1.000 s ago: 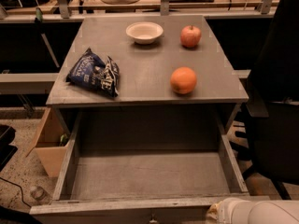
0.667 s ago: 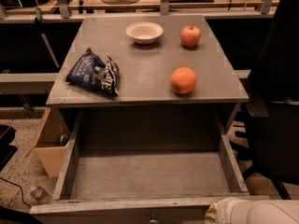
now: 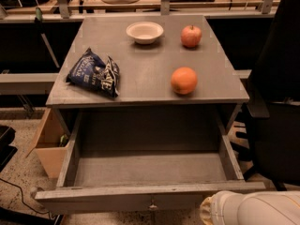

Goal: Close top drawer

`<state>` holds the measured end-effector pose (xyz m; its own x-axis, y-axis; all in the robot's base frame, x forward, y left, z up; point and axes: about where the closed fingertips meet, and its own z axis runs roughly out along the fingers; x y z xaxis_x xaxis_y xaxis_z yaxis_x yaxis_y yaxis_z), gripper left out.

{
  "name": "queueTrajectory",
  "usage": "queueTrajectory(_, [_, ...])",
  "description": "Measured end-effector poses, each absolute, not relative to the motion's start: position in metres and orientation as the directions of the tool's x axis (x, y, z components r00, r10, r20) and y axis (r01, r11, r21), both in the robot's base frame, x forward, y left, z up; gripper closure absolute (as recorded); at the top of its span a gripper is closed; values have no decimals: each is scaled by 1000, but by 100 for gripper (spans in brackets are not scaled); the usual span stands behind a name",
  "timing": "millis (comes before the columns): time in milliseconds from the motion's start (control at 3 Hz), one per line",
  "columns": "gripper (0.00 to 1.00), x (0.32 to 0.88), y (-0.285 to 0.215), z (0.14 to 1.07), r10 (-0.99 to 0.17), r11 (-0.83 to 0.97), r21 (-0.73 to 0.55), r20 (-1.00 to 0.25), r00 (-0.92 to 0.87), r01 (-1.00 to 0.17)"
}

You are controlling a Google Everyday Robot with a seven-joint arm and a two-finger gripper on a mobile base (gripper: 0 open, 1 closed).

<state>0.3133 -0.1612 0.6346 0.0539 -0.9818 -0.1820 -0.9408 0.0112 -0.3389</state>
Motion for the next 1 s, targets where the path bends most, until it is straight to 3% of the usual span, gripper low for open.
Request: queueTrajectory(1000, [100, 394, -152, 628, -975, -6, -404, -201, 95, -915])
